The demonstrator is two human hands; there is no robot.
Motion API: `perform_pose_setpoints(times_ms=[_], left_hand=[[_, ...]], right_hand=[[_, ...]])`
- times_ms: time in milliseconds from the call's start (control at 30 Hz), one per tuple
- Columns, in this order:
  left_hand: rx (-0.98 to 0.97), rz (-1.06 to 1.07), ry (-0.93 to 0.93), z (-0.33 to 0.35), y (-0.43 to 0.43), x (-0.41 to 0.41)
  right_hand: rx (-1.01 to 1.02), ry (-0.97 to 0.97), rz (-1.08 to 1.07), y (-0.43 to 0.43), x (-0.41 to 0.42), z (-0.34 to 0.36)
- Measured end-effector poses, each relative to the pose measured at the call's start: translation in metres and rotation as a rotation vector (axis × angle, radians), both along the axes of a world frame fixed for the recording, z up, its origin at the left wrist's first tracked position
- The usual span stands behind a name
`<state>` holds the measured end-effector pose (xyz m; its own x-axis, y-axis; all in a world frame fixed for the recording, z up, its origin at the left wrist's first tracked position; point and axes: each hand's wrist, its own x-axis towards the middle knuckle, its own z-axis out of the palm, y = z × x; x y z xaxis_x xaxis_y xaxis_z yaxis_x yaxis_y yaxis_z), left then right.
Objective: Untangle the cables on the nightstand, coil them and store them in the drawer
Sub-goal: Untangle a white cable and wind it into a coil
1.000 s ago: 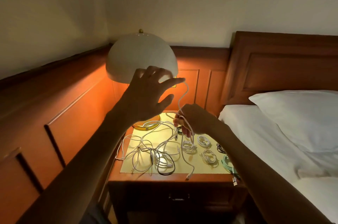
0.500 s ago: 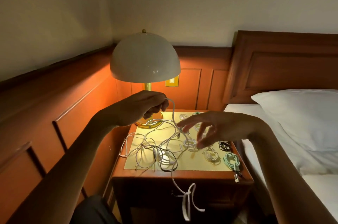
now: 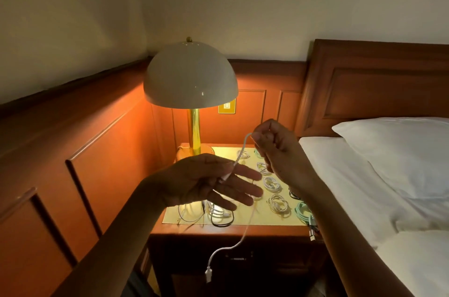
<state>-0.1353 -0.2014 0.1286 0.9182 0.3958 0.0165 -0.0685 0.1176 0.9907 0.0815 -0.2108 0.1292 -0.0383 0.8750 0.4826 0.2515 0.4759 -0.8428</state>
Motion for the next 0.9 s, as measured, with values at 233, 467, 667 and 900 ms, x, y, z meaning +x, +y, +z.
perform_pose_setpoints(times_ms=[233, 467, 667, 900], left_hand=[[-0.258, 0.536, -0.484, 0.004, 0.007, 0.032], [1.056, 1.050, -0.068, -0.061, 0.043, 0.056], [0.905, 0.500, 0.154, -0.061, 0.041, 0.039], [0.237, 0.074, -0.107, -0.030, 0.026, 0.013]], right_hand=[[-0.033, -0.079, -0.107, -0.006, -0.009, -0.037], [-0.024, -0.505, -0.207, -0.024, -0.013, -0.056], [0.059, -0.661, -0.214, -0.015, 0.020, -0.022], [0.008, -0.041, 0.064, -0.020, 0.005, -0.011]])
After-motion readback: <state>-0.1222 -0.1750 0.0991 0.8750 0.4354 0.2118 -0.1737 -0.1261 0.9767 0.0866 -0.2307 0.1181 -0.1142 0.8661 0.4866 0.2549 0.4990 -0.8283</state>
